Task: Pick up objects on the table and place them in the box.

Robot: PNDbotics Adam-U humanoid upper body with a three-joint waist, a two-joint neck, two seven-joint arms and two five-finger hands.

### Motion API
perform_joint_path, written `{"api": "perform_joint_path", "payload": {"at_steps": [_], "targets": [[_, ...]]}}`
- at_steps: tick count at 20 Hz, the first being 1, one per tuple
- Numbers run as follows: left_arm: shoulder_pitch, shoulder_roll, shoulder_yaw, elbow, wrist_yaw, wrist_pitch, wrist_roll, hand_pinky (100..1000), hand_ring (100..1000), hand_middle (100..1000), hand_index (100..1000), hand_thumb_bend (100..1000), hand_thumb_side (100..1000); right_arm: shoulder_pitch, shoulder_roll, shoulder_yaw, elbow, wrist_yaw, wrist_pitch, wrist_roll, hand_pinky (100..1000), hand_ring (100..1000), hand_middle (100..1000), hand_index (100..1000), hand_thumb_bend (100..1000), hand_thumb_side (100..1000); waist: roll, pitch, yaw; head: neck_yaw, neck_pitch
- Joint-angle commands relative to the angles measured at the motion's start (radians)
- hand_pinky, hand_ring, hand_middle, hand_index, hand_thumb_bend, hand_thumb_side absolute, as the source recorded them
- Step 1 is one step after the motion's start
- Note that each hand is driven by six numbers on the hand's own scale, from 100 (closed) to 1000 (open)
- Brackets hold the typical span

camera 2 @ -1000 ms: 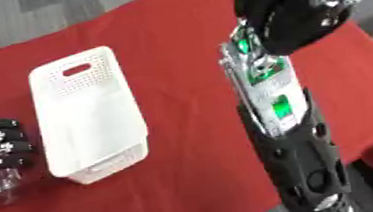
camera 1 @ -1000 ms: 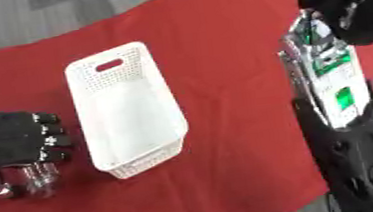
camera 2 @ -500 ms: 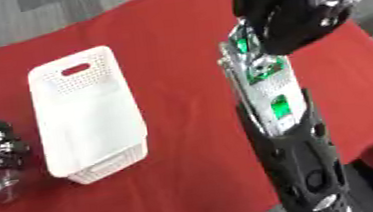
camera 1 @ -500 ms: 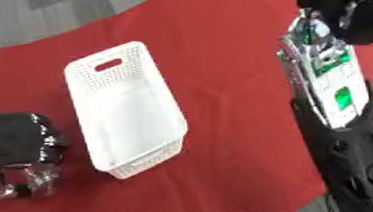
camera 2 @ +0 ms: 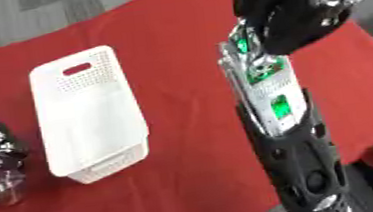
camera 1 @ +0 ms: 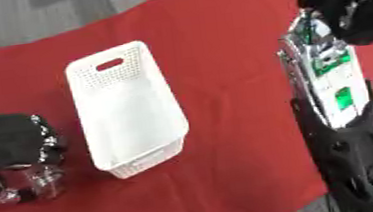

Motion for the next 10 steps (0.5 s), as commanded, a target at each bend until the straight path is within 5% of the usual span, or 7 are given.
{"api": "perform_joint_path", "payload": {"at_steps": [1,4,6,10], "targets": [[-0.006,0.034,0.025,-0.017,0.001,-0.013,0.005,255,330,475,542,100,519,-0.015,-0.007,-0.005,-0.013,0.001,-0.014,-0.017,423,501,591,682,100,1000,0.0,-0.015,0.003,0.012,0.0],[-0.005,0.037,0.035,-0.015,-0.008,-0.013,0.026,154,208,396,511,100,627,-0.014,-0.007,-0.005,-0.013,0.002,-0.013,-0.017,423,501,591,682,100,1000,-0.001,-0.015,0.005,0.012,0.0],[-0.005,0.038,0.042,-0.012,-0.014,-0.013,0.041,100,110,332,498,100,620,-0.014,-0.008,-0.006,-0.013,0.002,-0.013,-0.018,423,501,591,682,100,1000,-0.001,-0.016,0.006,0.011,0.0],[-0.002,0.043,0.054,-0.001,-0.021,0.002,0.064,100,100,212,463,100,602,-0.013,-0.01,-0.006,-0.013,0.003,-0.013,-0.018,423,500,591,682,100,1000,0.0,-0.017,0.008,0.007,0.0]]}}
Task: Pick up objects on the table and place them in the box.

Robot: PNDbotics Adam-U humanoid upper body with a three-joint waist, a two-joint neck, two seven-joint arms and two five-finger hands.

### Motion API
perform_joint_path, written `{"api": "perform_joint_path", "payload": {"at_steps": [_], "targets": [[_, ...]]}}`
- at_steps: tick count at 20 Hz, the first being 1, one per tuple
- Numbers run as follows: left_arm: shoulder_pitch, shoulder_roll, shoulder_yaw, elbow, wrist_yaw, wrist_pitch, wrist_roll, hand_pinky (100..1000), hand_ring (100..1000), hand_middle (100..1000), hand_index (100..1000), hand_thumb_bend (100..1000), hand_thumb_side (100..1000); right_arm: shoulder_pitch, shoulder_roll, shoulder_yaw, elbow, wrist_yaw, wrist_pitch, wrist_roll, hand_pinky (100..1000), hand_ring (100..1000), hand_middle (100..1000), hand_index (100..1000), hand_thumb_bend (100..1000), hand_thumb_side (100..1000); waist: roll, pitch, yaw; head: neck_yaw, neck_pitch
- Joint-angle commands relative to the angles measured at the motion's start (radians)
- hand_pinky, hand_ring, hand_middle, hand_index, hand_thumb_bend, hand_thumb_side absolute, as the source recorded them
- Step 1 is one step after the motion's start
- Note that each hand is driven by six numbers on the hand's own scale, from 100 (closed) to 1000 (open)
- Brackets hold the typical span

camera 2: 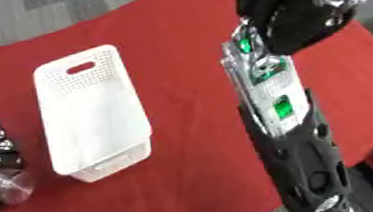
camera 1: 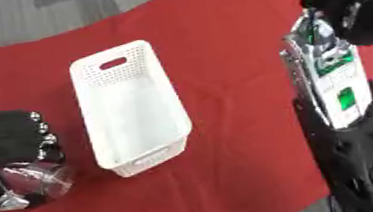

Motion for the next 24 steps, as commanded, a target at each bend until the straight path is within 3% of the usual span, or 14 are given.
{"api": "perform_joint_path", "payload": {"at_steps": [1,7,16,24], "targets": [[-0.005,0.037,0.028,0.001,-0.012,0.014,0.016,100,100,203,461,100,601,-0.013,-0.009,-0.006,-0.013,0.003,-0.014,-0.017,423,500,591,682,100,1000,0.0,-0.017,0.003,0.001,0.0],[0.008,0.038,0.033,0.032,0.045,0.073,-0.018,100,100,103,430,100,561,-0.013,-0.01,-0.006,-0.013,0.005,-0.014,-0.018,423,500,590,682,100,1000,0.0,-0.018,0.004,0.0,0.0],[0.014,0.059,0.06,-0.018,0.173,0.137,-0.033,100,100,100,358,100,565,-0.01,-0.013,-0.009,-0.013,0.008,-0.012,-0.02,423,500,586,681,100,1000,0.0,-0.02,0.01,-0.008,0.0],[0.025,0.093,0.094,-0.099,0.328,0.22,-0.06,100,100,100,354,100,561,-0.006,-0.021,-0.01,-0.013,0.011,-0.009,-0.022,423,500,586,682,100,1000,0.002,-0.024,0.02,-0.025,0.0]]}}
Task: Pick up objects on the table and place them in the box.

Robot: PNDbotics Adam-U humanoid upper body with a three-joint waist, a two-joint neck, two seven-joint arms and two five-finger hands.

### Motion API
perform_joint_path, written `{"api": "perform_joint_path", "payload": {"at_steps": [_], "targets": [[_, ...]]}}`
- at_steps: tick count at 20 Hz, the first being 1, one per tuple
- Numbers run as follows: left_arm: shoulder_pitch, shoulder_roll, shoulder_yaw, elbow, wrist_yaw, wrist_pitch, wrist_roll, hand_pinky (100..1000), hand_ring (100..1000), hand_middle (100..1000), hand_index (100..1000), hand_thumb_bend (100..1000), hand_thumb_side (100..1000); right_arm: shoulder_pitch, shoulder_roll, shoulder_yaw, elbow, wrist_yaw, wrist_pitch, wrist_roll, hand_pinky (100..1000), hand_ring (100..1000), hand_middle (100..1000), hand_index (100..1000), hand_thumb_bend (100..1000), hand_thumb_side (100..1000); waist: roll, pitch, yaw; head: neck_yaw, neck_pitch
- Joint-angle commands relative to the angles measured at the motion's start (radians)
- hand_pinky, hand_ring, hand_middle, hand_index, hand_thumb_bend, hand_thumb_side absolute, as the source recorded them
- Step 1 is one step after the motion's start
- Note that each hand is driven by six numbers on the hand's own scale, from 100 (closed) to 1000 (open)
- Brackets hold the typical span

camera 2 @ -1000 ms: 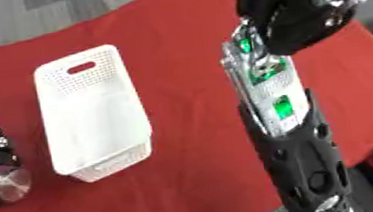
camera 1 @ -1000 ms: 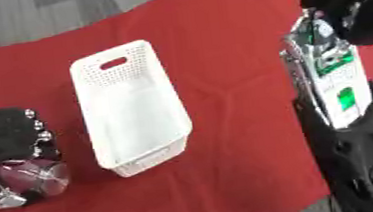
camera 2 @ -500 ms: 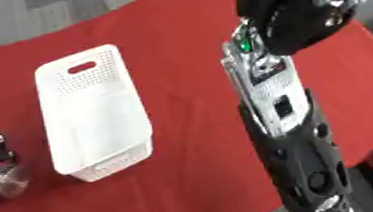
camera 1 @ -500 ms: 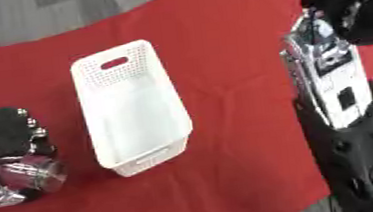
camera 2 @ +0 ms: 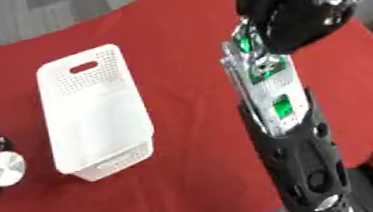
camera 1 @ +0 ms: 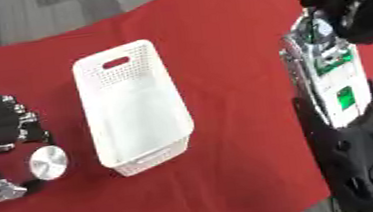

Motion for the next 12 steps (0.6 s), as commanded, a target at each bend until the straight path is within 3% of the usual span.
{"api": "perform_joint_path", "payload": {"at_steps": [1,12], "targets": [[-0.005,0.049,0.033,-0.047,0.065,0.035,-0.012,100,100,100,353,100,560,-0.007,-0.014,-0.004,-0.013,0.003,-0.012,-0.016,423,500,586,681,100,1000,0.002,-0.021,0.002,-0.014,0.0],[-0.009,0.069,0.066,-0.128,0.174,0.105,-0.049,100,100,100,349,100,559,-0.005,-0.016,-0.005,-0.013,0.004,-0.011,-0.017,423,500,586,682,100,1000,0.001,-0.023,0.006,-0.008,0.0]]}}
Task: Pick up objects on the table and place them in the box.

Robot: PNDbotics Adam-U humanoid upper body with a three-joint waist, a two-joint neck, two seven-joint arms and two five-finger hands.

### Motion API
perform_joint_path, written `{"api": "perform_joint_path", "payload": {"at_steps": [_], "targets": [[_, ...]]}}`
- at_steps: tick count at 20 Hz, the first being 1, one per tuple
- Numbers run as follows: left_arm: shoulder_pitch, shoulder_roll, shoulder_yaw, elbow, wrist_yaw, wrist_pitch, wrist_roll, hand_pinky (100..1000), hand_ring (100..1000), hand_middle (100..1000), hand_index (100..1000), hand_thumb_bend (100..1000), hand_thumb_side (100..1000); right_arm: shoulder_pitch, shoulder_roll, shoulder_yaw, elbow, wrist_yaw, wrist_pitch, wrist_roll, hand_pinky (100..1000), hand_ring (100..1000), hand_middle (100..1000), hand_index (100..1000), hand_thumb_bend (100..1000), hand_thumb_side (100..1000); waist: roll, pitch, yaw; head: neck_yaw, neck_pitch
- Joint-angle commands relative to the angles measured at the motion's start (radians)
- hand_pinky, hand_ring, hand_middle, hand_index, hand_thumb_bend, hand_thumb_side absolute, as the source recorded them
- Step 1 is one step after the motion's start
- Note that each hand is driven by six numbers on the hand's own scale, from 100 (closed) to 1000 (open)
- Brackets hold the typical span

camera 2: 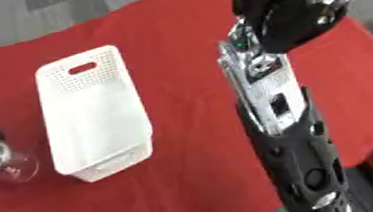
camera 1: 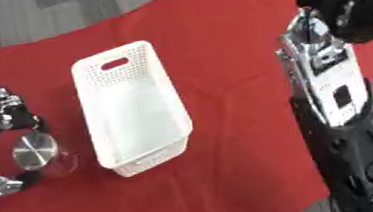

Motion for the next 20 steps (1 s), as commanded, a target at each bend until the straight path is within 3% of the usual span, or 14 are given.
{"api": "perform_joint_path", "payload": {"at_steps": [1,20], "targets": [[-0.012,0.038,0.03,-0.03,0.025,0.019,-0.002,100,100,100,349,100,559,-0.005,-0.014,-0.005,-0.013,0.003,-0.013,-0.015,423,500,586,682,100,1000,0.001,-0.023,0.003,0.0,0.0],[-0.059,0.07,0.072,-0.107,0.098,0.112,-0.028,100,100,100,322,100,551,0.001,-0.015,-0.005,-0.013,0.013,-0.016,-0.018,423,499,585,681,100,1000,0.012,-0.034,0.008,-0.005,0.0]]}}
